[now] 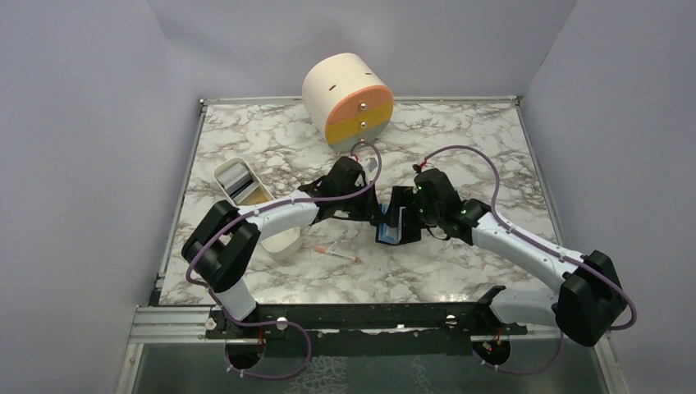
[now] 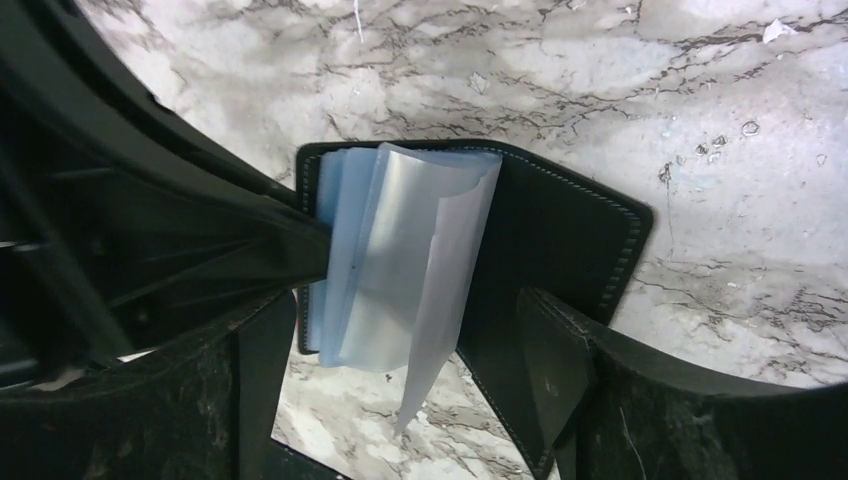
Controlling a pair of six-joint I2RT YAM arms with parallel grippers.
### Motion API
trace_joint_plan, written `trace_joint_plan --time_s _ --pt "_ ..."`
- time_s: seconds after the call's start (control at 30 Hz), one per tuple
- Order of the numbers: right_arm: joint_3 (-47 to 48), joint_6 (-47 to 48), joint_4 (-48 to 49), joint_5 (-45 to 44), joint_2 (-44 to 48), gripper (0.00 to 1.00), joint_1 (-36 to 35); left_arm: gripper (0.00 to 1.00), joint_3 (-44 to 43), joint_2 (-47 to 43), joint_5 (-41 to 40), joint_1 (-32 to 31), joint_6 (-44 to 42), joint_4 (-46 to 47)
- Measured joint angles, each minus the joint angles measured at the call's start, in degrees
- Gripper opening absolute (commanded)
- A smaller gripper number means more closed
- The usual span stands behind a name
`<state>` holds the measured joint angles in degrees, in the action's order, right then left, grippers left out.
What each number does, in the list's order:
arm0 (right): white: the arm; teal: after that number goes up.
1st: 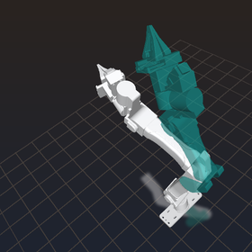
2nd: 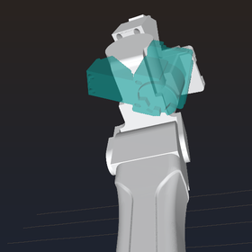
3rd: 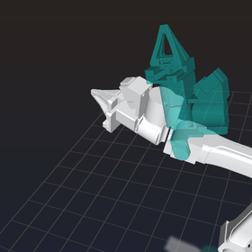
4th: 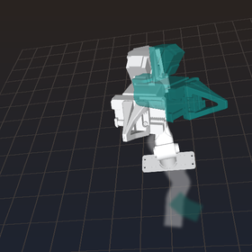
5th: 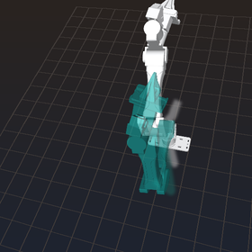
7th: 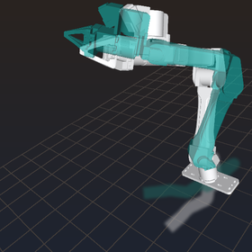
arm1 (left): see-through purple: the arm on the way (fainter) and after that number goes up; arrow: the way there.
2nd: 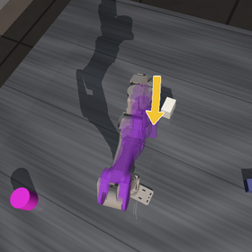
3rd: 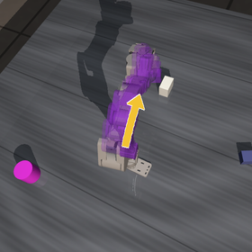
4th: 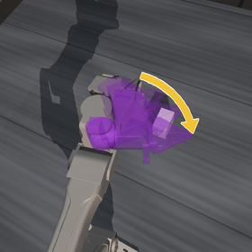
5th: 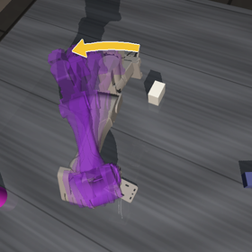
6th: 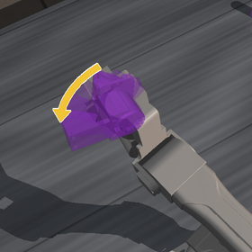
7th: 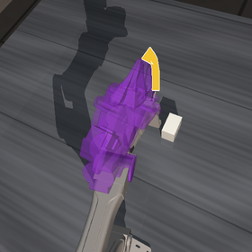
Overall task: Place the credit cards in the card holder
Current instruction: Open the card holder at the center of the board.
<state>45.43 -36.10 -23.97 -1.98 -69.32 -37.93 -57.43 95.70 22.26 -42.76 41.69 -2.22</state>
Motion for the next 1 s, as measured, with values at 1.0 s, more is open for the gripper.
trace_joint_plan --time_s 1.0 --pt "-2.71 -1.57 2.43 -2.14 -9.35 0.66 0.00 0.00 0.42 -0.68 -3.74 0.02 -3.06 -6.45"
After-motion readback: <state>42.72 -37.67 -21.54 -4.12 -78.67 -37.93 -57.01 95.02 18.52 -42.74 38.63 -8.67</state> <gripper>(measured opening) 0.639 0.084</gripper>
